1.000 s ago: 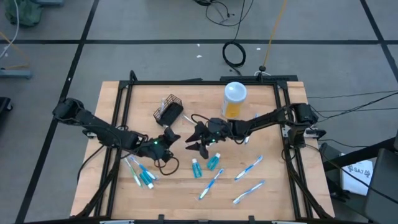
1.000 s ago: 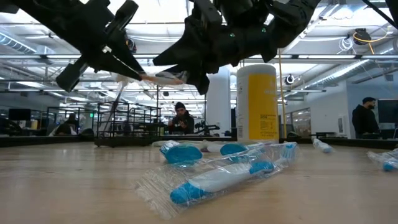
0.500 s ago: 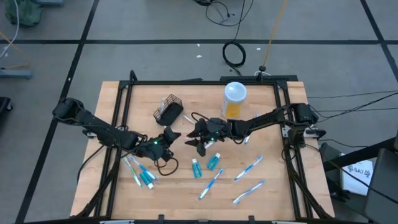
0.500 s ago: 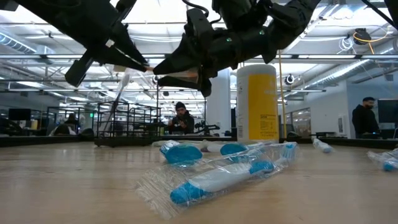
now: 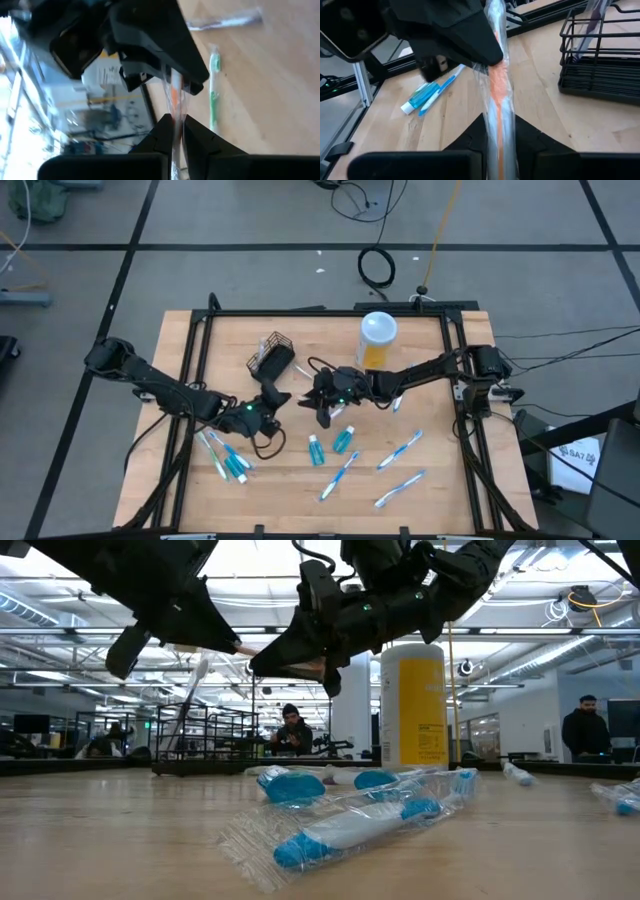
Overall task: Pick & Place toothbrushing station
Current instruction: Put the orange toothbrush into the black wire organizer
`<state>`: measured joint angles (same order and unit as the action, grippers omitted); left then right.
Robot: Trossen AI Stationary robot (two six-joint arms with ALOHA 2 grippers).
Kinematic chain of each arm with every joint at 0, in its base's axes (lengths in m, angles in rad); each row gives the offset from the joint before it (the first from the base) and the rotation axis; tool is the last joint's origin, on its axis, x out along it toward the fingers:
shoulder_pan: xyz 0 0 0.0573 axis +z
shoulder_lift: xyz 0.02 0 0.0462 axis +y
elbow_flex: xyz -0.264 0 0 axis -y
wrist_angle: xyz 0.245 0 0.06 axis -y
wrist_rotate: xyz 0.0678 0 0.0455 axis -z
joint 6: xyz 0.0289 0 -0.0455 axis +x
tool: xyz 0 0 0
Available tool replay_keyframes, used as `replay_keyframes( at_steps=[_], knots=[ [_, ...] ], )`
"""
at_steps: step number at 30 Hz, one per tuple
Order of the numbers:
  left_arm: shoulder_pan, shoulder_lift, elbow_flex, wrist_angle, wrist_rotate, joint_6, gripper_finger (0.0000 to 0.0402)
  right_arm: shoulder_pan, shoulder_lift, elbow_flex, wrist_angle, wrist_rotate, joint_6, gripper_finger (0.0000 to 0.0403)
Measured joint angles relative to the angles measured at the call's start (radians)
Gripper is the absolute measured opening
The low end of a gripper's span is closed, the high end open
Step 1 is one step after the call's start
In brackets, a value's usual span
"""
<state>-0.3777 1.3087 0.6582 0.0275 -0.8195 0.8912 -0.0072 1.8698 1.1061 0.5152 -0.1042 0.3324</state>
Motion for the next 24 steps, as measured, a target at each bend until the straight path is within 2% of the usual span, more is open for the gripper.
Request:
replay_keyframes(
  at_steps=[5, 12, 17, 21, 24],
  knots=[
    [0.001, 0.0, 0.0, 0.003, 0.012, -0.057, 0.0046, -0.009, -0.001, 0.0, -0.02, -0.001, -0.004, 0.004],
    [-0.002, 0.0, 0.0, 0.002, 0.016, -0.123, 0.0123, -0.028, -0.001, 0.0, -0.033, 0.003, -0.003, 0.004],
    [-0.037, 0.0, 0.013, 0.01, 0.1, -0.174, 0.0167, -0.041, -0.001, 0.0, -0.042, 0.004, -0.02, 0.004],
    [-0.088, 0.0, 0.076, 0.014, 0.139, -0.289, 0.0182, -0.049, -0.001, 0.0, -0.065, 0.005, -0.037, 0.004],
    [-0.116, -0.028, 0.13, -0.061, 0.132, -0.375, 0.0181, -0.048, -0.001, 0.0, -0.065, 0.003, -0.038, 0.004]
  ],
)
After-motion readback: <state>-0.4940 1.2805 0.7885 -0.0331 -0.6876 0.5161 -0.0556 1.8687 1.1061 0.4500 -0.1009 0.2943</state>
